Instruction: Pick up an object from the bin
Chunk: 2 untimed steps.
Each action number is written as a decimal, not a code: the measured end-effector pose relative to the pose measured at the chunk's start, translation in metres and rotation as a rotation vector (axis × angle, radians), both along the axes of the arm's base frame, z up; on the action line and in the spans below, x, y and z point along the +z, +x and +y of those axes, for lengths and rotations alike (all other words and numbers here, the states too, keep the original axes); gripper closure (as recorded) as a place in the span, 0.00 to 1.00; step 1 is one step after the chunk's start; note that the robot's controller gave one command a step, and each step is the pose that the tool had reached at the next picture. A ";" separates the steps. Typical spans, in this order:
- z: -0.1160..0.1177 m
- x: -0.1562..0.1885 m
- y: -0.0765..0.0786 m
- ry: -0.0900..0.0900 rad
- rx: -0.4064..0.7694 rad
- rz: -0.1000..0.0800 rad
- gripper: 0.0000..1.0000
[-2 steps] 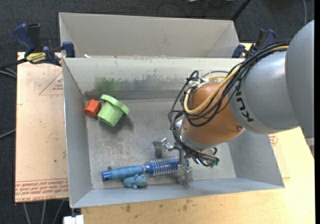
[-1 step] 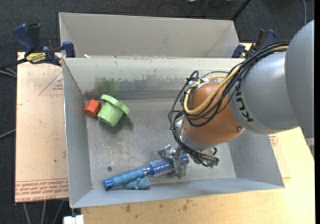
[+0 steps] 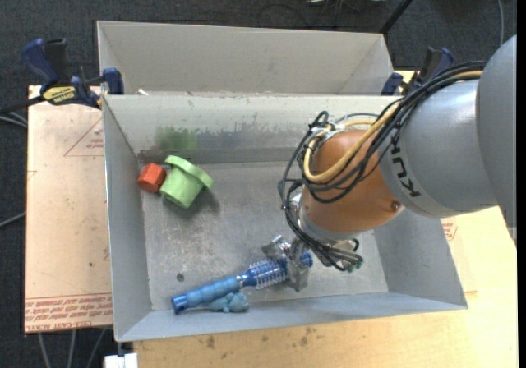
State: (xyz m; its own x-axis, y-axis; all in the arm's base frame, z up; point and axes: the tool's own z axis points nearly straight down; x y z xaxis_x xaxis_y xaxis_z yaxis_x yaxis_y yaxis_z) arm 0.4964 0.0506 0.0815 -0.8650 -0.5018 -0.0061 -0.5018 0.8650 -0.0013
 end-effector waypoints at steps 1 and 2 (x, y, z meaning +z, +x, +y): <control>0.001 0.039 0.001 -0.001 -0.002 0.001 1.00; 0.001 0.038 0.001 -0.001 -0.004 0.005 1.00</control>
Offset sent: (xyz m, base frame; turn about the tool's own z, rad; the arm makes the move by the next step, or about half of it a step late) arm -0.0001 0.0001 0.0374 0.0000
